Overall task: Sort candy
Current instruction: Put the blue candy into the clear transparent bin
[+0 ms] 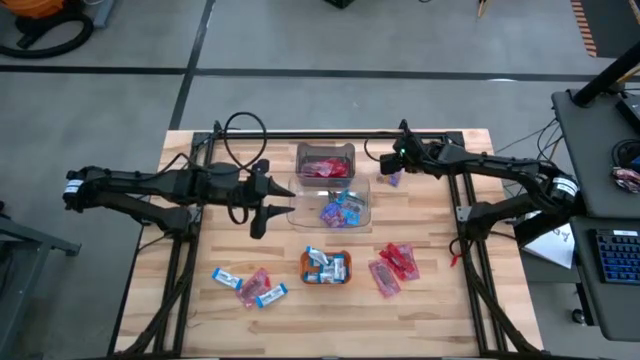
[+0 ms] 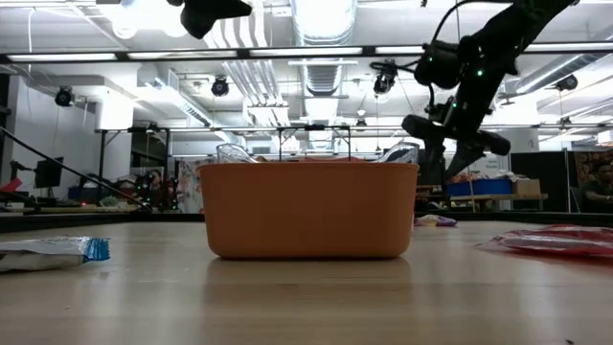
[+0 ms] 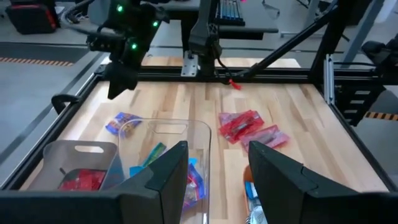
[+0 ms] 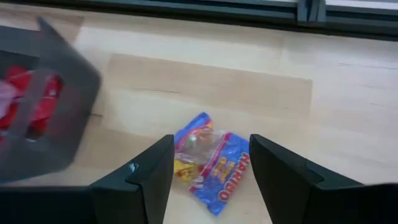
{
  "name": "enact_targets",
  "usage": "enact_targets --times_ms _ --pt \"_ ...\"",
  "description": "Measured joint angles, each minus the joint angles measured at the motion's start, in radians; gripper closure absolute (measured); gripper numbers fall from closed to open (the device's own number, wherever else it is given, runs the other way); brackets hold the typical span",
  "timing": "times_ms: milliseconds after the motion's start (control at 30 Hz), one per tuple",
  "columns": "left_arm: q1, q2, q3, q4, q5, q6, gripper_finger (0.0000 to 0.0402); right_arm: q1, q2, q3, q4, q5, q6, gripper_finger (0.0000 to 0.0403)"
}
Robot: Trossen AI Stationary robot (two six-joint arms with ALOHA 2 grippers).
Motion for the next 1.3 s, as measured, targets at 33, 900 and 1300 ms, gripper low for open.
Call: enact_targets --times_ms 33,900,1300 --pt "0.0 0.0 0.0 0.0 0.0 0.002 0.0248 -0.007 0.01 0.0 0.001 -0.004 -0.004 0.0202" --pt "0.0 0.0 0.0 0.003 0.0 0.037 0.0248 -0.023 0.336 0.003 0.083 -0.016 -0.008 0.0229" --pt "0.0 0.0 0.0 0.0 0.0 0.037 0.0248 -0.023 0.329 0.001 0.088 -0.017 -0.018 0.0379"
